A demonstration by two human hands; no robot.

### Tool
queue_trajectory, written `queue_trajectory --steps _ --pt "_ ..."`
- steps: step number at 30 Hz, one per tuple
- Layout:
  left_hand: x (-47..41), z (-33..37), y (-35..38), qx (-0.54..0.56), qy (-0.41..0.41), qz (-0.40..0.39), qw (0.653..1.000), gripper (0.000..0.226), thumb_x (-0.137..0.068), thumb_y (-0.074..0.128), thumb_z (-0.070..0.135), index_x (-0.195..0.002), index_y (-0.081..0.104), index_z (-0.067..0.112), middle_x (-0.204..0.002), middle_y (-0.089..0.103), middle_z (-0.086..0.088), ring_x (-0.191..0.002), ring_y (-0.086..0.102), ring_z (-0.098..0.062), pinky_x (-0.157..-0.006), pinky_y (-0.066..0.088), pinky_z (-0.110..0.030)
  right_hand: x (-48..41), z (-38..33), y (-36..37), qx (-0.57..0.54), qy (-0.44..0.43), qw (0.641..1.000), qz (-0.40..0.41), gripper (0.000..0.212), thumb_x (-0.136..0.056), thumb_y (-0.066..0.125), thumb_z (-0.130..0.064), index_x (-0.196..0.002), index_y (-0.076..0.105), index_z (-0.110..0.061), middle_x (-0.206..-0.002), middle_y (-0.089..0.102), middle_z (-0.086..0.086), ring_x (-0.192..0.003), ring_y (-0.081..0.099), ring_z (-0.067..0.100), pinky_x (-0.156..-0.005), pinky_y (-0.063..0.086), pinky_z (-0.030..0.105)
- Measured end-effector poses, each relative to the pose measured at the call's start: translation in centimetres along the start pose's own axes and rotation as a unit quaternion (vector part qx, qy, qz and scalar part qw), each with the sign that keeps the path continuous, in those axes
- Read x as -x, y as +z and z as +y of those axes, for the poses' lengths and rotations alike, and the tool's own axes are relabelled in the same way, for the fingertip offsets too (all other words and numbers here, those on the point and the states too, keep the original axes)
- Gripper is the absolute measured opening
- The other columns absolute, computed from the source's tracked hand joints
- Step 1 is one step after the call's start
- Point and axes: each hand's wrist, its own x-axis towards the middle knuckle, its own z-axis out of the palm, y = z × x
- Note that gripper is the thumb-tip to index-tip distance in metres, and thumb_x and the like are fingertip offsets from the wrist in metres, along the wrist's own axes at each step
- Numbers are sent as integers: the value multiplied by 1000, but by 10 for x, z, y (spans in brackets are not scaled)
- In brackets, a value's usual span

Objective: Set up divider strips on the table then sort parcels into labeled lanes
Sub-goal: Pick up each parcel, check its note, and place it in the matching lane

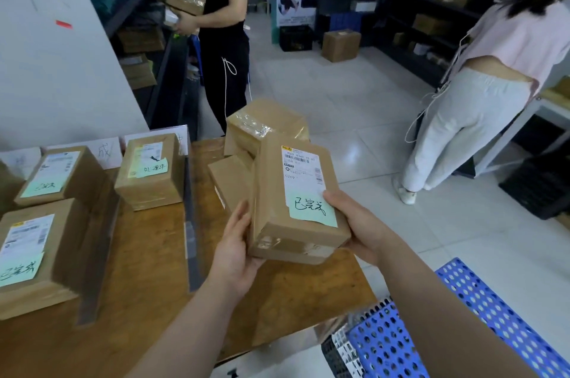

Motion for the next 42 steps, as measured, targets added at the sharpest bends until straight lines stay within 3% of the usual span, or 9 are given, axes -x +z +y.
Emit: queue_trajectory --steps 3,6,8,13,20,28,30,36,42 --pt "5 8 2 -164 99 59 980 32 -103 47 28 -123 59 51 -121 67 12 -109 65 -12 -78 57 -36 -2 -4 3 36 -9 999 14 35 -93 52 -50 -127 53 -43 -116 71 -8 -98 69 17 -65 52 31" --pt "13 22 3 -238 126 73 960 29 -93 53 53 -121 59 55 -124 62 19 -107 60 -4 -80 53 -28 -11 -9 14 46 -10 999 19 32 -93 52 -50 -125 55 -42 -113 71 -8 -102 68 20 -74 53 37" --pt "17 34 -2 -259 131 79 954 62 -74 55 78 -128 56 50 -131 56 16 -110 56 -4 -80 48 -24 -17 -15 27 59 -17 998 16 31 -93 52 -50 -123 56 -43 -111 72 -9 -100 69 18 -74 54 36" --pt "29 68 -29 -260 140 77 952 101 -51 54 94 -137 52 41 -141 51 5 -123 55 -20 -106 43 -50 -33 -32 80 106 -46 993 0 33 -93 54 -47 -126 53 -44 -106 73 -14 -94 70 12 -64 52 29" --pt "64 114 -101 -216 185 165 944 83 -60 54 82 -131 58 40 -121 67 12 -109 63 -13 -92 50 -36 -43 -35 174 153 -70 984 -60 36 -93 56 -45 -129 51 -43 -101 73 -18 -88 70 7 -74 58 36" --pt "131 163 -225 -174 144 224 948 64 -51 68 76 -102 68 38 -92 76 10 -86 73 -16 -66 54 -34 -23 -2 295 188 -39 975 -109 61 -82 65 -55 -138 46 -39 -94 71 -12 -63 69 3 -50 51 20" --pt "150 174 -253 -183 137 232 945 69 -51 67 76 -105 69 34 -94 76 7 -90 71 -19 -70 52 -37 -14 11 325 197 -26 973 -120 63 -80 65 -60 -137 46 -41 -101 72 -10 -77 71 7 -55 52 23" --pt "197 193 -328 -225 99 237 940 49 -75 64 66 -104 70 27 -84 77 8 -92 70 -19 -71 50 -35 10 56 395 192 25 973 -124 51 -80 67 -56 -127 52 -43 -105 72 -7 -96 68 17 -63 57 28" --pt "207 178 -381 -256 21 245 935 38 -82 60 61 -93 72 27 -74 75 8 -88 68 -20 -66 49 -33 20 110 429 192 84 973 -100 10 -89 64 -42 -97 60 -40 -82 75 -15 -73 71 5 -56 55 22"
